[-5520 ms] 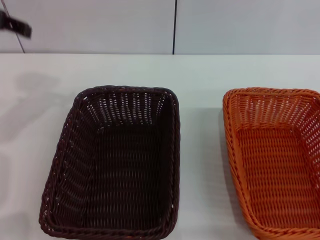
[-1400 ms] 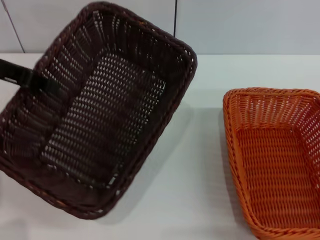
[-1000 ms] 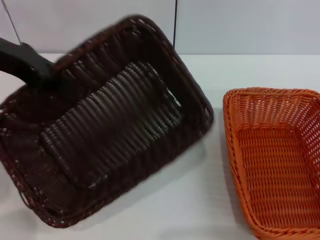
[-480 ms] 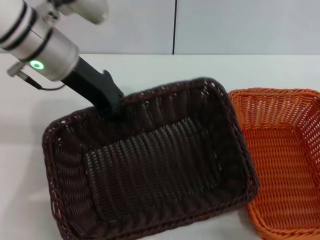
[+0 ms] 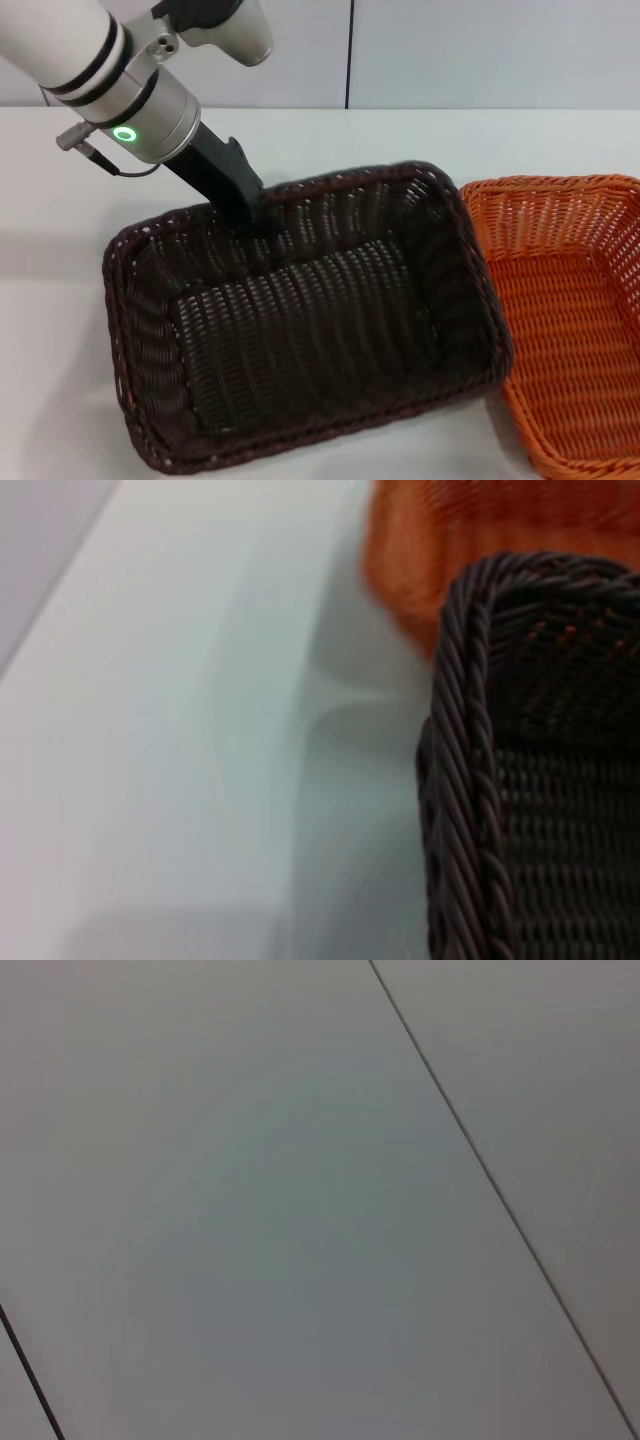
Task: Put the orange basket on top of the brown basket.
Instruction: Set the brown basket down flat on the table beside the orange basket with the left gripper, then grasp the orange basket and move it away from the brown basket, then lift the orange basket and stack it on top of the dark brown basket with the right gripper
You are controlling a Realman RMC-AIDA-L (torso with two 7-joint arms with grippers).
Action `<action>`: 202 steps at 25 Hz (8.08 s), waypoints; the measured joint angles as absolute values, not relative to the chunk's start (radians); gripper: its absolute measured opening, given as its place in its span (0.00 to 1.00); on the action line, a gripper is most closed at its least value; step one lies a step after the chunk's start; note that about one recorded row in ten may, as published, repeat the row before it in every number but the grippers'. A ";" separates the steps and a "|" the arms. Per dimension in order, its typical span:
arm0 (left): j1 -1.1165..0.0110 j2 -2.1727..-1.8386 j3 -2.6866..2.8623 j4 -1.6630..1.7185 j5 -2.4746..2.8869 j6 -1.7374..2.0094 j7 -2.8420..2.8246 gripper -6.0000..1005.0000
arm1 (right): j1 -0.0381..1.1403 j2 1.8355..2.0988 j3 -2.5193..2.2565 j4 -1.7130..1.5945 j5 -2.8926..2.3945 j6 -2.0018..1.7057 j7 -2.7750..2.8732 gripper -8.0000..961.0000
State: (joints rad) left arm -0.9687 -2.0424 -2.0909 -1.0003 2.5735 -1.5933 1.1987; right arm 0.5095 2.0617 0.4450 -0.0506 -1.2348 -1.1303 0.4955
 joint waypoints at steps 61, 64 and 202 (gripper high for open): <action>-0.491 -2.060 -2.169 -0.837 1.089 -1.336 1.745 0.85 | 0.677 2.041 -0.969 -1.075 -2.612 -2.059 1.821 0.58; -0.486 -2.062 -2.167 -0.833 1.085 -1.339 1.742 0.85 | 0.681 2.052 -0.994 -1.065 -2.594 -2.112 1.801 0.58; -0.576 -2.055 -2.285 -0.621 1.008 -1.235 1.773 0.77 | 0.565 2.074 -0.343 -0.193 -1.660 -1.711 1.270 0.16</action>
State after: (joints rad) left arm -0.5763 -2.0552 -2.2851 -0.6213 1.0080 -1.2352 1.7731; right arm 0.5652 2.0740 -0.3426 -0.1930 -1.6600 -1.7108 1.2701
